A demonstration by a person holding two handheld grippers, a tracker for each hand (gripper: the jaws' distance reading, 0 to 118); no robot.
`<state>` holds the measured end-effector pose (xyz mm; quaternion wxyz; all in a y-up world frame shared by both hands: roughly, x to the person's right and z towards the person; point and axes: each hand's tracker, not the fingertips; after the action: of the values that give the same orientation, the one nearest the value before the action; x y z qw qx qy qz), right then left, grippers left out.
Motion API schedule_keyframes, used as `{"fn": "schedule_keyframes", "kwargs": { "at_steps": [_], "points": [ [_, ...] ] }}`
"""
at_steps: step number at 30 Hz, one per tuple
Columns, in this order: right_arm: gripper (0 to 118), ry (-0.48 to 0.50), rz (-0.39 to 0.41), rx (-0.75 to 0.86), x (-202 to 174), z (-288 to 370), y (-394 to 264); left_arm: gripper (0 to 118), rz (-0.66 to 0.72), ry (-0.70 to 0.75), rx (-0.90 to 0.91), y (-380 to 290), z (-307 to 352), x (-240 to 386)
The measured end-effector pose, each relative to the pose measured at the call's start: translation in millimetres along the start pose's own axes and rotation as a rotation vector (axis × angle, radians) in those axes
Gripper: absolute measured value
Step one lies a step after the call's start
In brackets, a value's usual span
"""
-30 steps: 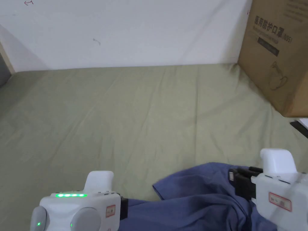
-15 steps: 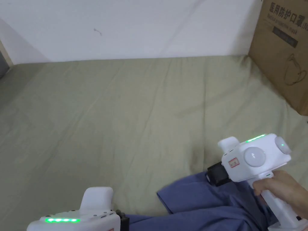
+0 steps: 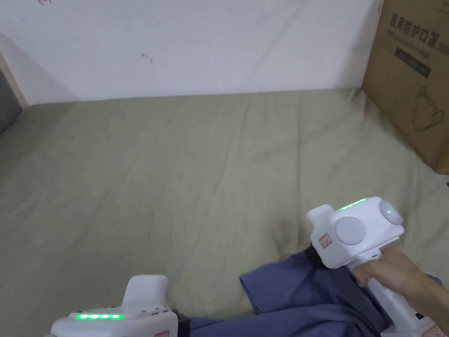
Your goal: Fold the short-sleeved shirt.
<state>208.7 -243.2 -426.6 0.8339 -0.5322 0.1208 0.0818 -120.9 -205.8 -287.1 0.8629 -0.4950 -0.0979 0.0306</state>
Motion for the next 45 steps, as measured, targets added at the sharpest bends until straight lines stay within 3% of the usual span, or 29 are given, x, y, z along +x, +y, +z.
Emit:
{"fn": "schedule_keyframes", "kwargs": {
  "at_steps": [3,13,20,23,30,43,45],
  "points": [
    [3,0.029,-0.078,0.094,18.0,43.5,1.2,5,-0.016,0.006,0.031,7.8,15.7,-0.1],
    [3,-0.014,-0.273,0.432,73.8,228.8,7.6,5,-0.012,0.152,0.31,73.7,106.4,-31.9],
    [3,-0.026,-0.342,0.616,92.8,332.4,-9.6,5,-0.017,0.24,0.478,111.4,181.1,-44.6],
    [3,0.017,-0.392,0.657,105.6,360.3,-11.3,5,-0.006,0.257,0.537,125.9,208.3,-50.7],
    [3,0.046,-0.413,0.699,106.5,394.2,22.6,5,0.0,0.235,0.603,188.7,241.3,-62.4],
    [3,0.042,-0.433,0.788,122.3,474.2,172.3,5,-0.031,0.299,0.717,350.1,306.1,-63.8],
    [3,0.02,-0.407,0.818,122.4,493.8,190.9,5,-0.015,0.3,0.746,371.7,318.4,-66.1]
  ]
}}
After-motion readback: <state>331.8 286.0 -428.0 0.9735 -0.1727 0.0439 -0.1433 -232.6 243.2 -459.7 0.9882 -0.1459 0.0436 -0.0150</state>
